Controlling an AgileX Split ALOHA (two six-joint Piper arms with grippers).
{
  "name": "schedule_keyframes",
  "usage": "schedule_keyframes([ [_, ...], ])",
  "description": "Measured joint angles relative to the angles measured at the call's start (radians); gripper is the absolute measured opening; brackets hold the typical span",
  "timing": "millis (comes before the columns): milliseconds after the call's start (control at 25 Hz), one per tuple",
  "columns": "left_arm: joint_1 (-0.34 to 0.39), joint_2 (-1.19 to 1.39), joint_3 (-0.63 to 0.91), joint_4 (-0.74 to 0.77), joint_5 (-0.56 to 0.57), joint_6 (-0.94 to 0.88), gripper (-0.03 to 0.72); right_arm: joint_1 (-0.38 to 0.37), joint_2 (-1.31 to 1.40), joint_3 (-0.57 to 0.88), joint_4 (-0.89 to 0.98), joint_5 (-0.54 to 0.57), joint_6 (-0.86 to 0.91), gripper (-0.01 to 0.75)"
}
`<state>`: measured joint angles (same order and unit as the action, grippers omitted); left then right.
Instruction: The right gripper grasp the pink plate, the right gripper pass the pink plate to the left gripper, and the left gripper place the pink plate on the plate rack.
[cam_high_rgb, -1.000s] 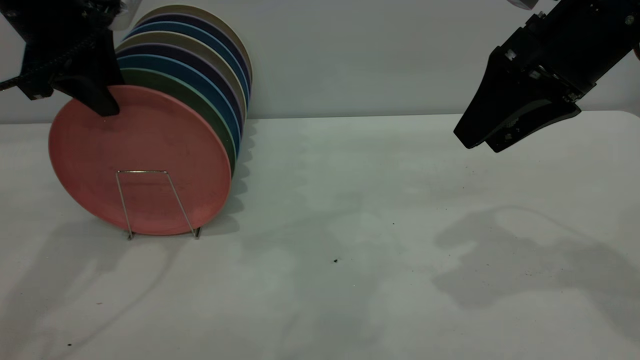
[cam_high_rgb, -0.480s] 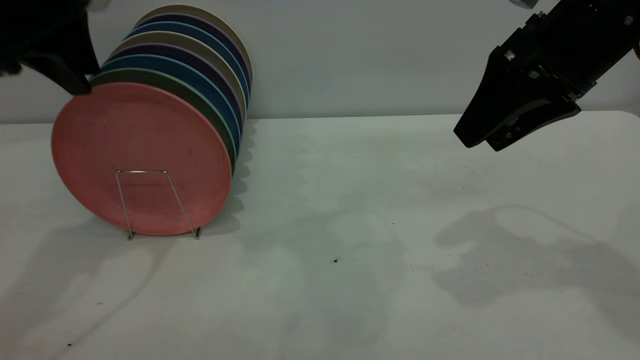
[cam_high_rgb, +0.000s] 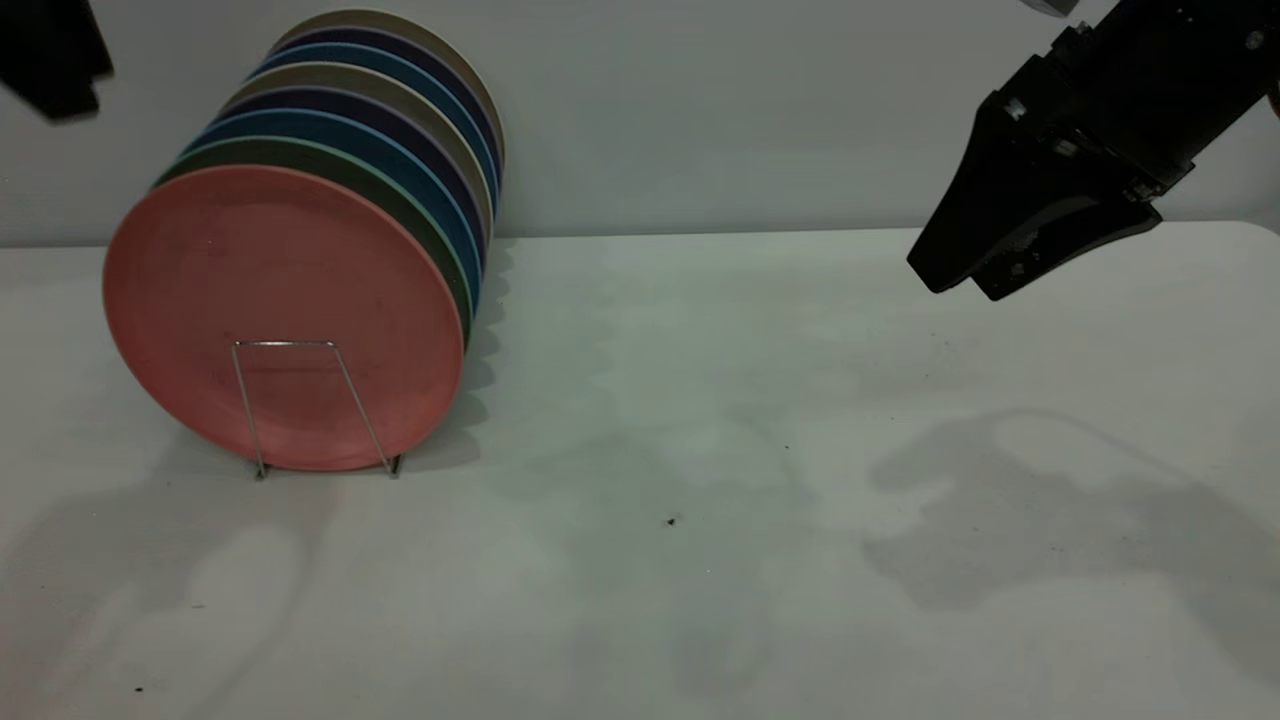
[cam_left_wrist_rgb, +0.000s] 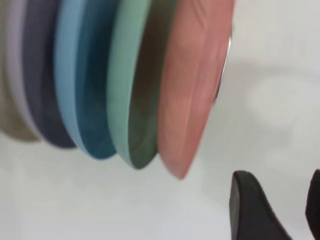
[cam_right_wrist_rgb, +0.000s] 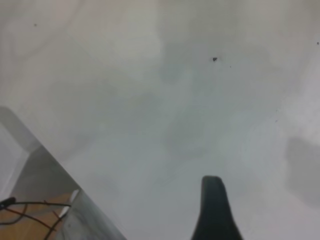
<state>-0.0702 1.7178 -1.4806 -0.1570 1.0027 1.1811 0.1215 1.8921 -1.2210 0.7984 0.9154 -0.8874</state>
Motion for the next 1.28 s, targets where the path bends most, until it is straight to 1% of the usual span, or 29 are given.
schedule_keyframes([
  [40, 0.000, -0.022, 0.000, -0.023, 0.000, -0.105, 0.316, 0.000, 0.000, 0.000, 0.000, 0.000, 0.011, 0.552],
  [120, 0.000, -0.059, 0.000, -0.045, -0.002, -0.408, 0.316, 0.000, 0.000, 0.000, -0.014, 0.006, 0.050, 0.552],
  [240, 0.000, -0.097, 0.000, -0.015, 0.024, -0.836, 0.316, 0.000, 0.000, 0.000, -0.091, 0.031, 0.147, 0.552],
  [280, 0.000, -0.101, 0.000, 0.019, 0.049, -0.947, 0.316, 0.000, 0.000, 0.000, -0.135, 0.045, 0.206, 0.552],
  [400, 0.000, -0.105, 0.000, 0.125, 0.129, -1.119, 0.316, 0.000, 0.000, 0.000, -0.295, 0.092, 0.359, 0.552],
  [480, 0.000, -0.105, 0.000, 0.179, 0.162, -1.157, 0.316, 0.000, 0.000, 0.000, -0.434, 0.123, 0.481, 0.552],
  [640, 0.000, -0.105, 0.000, 0.225, 0.163, -1.175, 0.316, 0.000, 0.000, 0.000, -0.714, 0.204, 0.706, 0.552],
  [760, 0.000, -0.105, 0.000, 0.229, 0.163, -1.181, 0.316, 0.000, -0.002, 0.000, -0.843, 0.259, 0.821, 0.552],
  [840, 0.000, -0.109, 0.003, 0.230, 0.163, -1.181, 0.316, 0.000, -0.022, 0.000, -0.876, 0.268, 0.859, 0.552],
  [960, 0.000, -0.143, 0.059, 0.232, 0.163, -1.176, 0.316, 0.000, -0.089, 0.000, -0.884, 0.271, 0.887, 0.552],
  [1160, 0.000, -0.272, 0.261, 0.232, 0.161, -1.169, 0.316, 0.000, -0.279, 0.000, -0.830, 0.286, 0.887, 0.552],
  [1280, 0.000, -0.391, 0.401, 0.223, 0.131, -1.169, 0.316, 0.027, -0.424, 0.010, -0.779, 0.291, 0.887, 0.552],
])
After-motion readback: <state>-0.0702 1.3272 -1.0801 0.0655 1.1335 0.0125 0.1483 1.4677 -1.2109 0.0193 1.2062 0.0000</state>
